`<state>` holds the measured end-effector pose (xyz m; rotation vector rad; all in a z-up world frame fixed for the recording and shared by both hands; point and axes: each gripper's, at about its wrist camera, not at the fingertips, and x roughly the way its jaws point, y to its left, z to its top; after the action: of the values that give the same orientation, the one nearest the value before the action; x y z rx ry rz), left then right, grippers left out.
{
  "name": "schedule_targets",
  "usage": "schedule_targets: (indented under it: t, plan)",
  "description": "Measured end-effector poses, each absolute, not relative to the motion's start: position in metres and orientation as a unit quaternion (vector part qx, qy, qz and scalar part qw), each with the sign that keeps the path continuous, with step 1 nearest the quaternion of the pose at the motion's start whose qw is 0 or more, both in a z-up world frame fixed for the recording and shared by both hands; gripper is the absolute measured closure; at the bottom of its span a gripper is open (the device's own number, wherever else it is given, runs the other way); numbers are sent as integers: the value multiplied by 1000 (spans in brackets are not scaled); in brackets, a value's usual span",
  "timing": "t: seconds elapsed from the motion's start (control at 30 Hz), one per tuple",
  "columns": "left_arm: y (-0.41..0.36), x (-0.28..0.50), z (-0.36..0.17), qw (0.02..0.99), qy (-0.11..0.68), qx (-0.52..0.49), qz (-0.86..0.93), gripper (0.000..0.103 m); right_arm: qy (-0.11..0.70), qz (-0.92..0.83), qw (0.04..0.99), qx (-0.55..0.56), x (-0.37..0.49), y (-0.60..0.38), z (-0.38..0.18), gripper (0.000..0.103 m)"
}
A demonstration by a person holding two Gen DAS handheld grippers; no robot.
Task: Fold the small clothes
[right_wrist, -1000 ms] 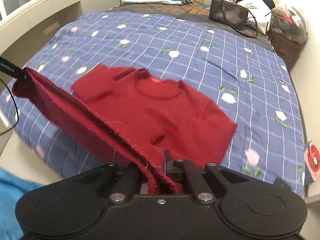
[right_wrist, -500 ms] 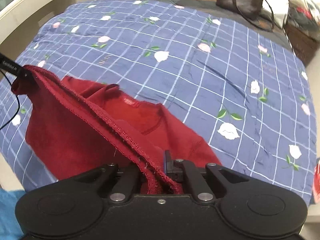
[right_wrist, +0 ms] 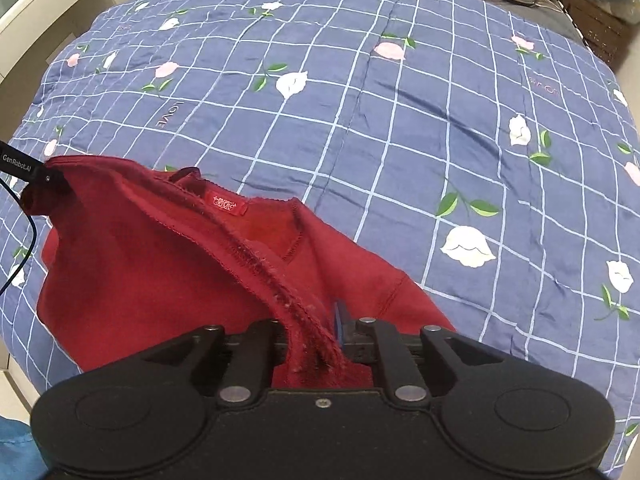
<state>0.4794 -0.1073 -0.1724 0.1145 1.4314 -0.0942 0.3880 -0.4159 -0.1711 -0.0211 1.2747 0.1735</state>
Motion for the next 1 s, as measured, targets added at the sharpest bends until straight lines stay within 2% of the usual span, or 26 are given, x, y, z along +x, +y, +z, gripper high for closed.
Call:
schedule_targets:
  t: [0.07, 0.17, 0.33, 0.6, 0.67, 0.8, 1.0]
  plan:
    - [-108, 481, -173, 753, 655, 53, -39, 85, 595, 81, 800, -12, 390, -415, -172, 84]
    - [-108, 484, -173, 752, 656, 51, -31, 53, 591, 77, 802, -17, 391, -413, -171, 73]
    - [-106, 483, -168, 758, 650, 58, -20, 37, 575, 49, 816, -18, 390, -416, -163, 36]
    - [-94, 461, -132, 793, 609, 40, 8, 9, 528, 24, 849, -14, 373, -417, -126, 10]
    - [-90, 452, -121, 804, 593, 32, 16, 4, 510, 18, 860, -7, 364, -414, -113, 6]
    - [-84, 432, -99, 819, 574, 19, 22, 2, 474, 6, 881, 9, 343, -403, -85, 1]
    - [-78, 394, -64, 841, 541, 12, 17, 1, 433, -17, 900, 50, 309, -384, -50, 1]
